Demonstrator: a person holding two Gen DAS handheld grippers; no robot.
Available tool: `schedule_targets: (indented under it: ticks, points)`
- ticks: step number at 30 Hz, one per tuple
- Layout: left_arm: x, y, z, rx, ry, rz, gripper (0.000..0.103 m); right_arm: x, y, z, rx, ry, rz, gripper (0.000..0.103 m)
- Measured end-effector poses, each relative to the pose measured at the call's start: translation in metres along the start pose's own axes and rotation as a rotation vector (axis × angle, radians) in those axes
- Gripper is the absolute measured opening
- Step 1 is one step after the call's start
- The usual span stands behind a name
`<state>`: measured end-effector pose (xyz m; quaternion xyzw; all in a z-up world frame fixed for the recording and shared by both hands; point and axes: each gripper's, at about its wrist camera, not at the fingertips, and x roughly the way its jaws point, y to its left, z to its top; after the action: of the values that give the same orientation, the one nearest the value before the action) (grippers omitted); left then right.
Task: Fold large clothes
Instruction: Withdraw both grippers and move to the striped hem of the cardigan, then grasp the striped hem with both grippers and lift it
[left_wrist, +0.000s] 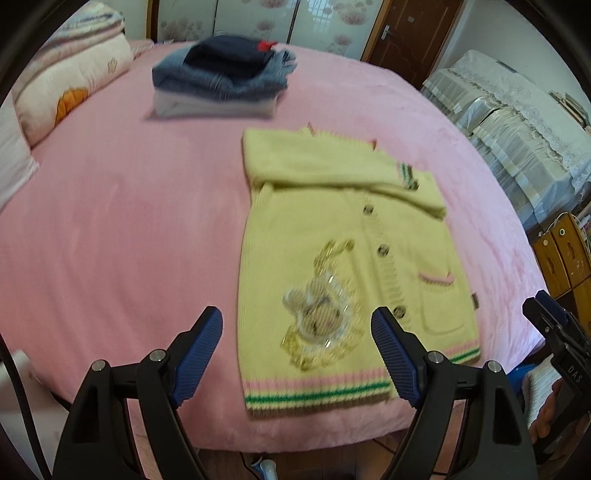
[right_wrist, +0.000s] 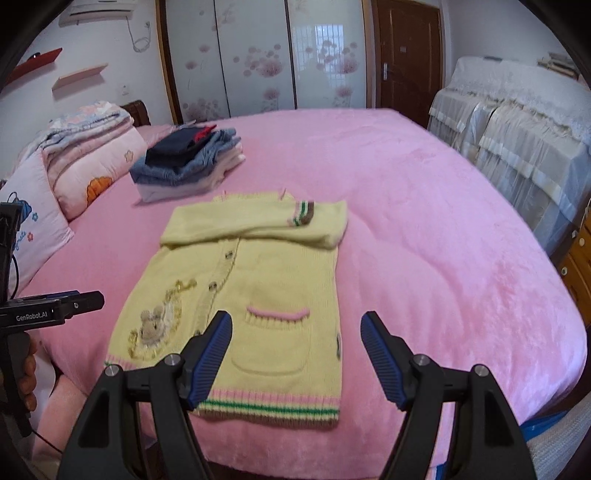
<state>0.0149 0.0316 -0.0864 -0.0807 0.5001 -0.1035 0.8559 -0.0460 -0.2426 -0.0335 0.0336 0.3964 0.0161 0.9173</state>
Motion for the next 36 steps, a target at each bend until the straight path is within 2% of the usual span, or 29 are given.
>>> schedule_targets:
  ticks: [5, 12, 18, 25, 31, 36]
  points:
    - [0.023, 0.017, -0.023, -0.026, 0.034, -0.012, 0.081, 0.026, -0.016, -0.023, 0.056, 0.112, 0.013, 0.073]
    - [0.057, 0.037, -0.052, -0.083, 0.117, -0.096, 0.081, 0.048, -0.031, -0.052, 0.101, 0.178, 0.044, 0.072]
    - [0.066, 0.041, -0.064, -0.087, 0.12, -0.146, 0.081, 0.066, -0.041, -0.063, 0.094, 0.221, 0.042, 0.072]
    - [0.071, 0.057, -0.066, -0.136, 0.134, -0.229, 0.081, 0.077, -0.039, -0.07, 0.064, 0.227, 0.047, 0.066]
    - [0.068, 0.058, -0.067, -0.149, 0.126, -0.246, 0.081, 0.077, -0.039, -0.07, 0.054, 0.227, 0.053, 0.065]
    - [0.062, 0.061, -0.072, -0.152, 0.131, -0.279, 0.081, 0.076, -0.04, -0.072, 0.046, 0.233, 0.065, 0.06]
